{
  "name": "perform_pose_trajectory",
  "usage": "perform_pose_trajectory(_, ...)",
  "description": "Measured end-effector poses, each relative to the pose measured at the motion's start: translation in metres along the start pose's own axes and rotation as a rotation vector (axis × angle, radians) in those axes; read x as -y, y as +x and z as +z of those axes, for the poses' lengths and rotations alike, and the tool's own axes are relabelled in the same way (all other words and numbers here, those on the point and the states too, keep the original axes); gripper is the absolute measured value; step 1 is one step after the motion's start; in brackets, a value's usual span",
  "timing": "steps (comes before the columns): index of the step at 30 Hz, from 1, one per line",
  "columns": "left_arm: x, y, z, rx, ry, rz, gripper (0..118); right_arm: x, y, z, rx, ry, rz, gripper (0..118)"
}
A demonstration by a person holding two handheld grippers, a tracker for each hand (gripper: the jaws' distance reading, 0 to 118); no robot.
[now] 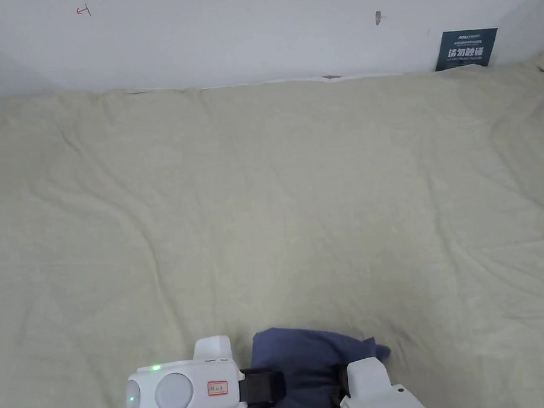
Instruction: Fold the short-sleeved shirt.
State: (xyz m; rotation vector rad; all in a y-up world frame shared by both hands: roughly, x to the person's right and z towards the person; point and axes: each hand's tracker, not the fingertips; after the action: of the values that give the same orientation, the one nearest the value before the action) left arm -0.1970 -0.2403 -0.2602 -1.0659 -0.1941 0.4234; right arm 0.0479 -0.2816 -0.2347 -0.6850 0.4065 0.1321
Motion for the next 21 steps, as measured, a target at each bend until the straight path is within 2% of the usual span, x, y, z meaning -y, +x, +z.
perform_pose_trajectory(1,0.001,0.004,0.002,0.002,0.007,-0.011,73,0.000,0.000,0.000,-0.001,0.000,0.000,1)
perform_pose_trajectory(3,0.000,0.008,0.002,0.030,-0.002,-0.008,49,0.000,0.000,0.000,-0.003,0.000,-0.001,1)
perform_pose_trajectory(5,0.000,0.011,0.001,0.003,-0.002,-0.010,40,-0.001,0.000,0.001,-0.004,-0.003,0.000,1)
perform_pose_trajectory(6,0.000,0.009,0.003,-0.002,0.006,-0.017,30,-0.003,-0.001,0.002,-0.006,-0.004,0.005,1)
perform_pose_trajectory(8,0.000,0.004,0.010,0.013,0.026,0.019,19,-0.011,-0.004,0.005,-0.014,-0.012,0.037,1)
perform_pose_trajectory(9,-0.002,0.001,0.015,0.080,0.044,0.054,18,-0.015,-0.006,0.007,-0.012,-0.016,0.052,1)
perform_pose_trajectory(10,-0.004,-0.001,0.023,0.054,0.065,0.078,18,-0.020,-0.007,0.010,-0.006,-0.013,0.064,1)
perform_pose_trajectory(12,-0.010,-0.003,0.036,0.043,0.092,0.032,18,-0.032,-0.009,0.018,-0.045,0.021,0.055,1)
perform_pose_trajectory(15,-0.027,-0.017,0.061,0.005,0.119,-0.006,18,-0.053,-0.017,0.028,-0.052,0.079,0.061,1)
perform_pose_trajectory(17,-0.039,-0.040,0.080,-0.032,0.144,-0.006,18,-0.068,-0.021,0.033,-0.063,0.107,0.062,1)
perform_pose_trajectory(21,-0.070,-0.104,0.117,-0.194,0.160,-0.039,18,-0.098,-0.031,0.040,-0.078,0.168,0.070,1)
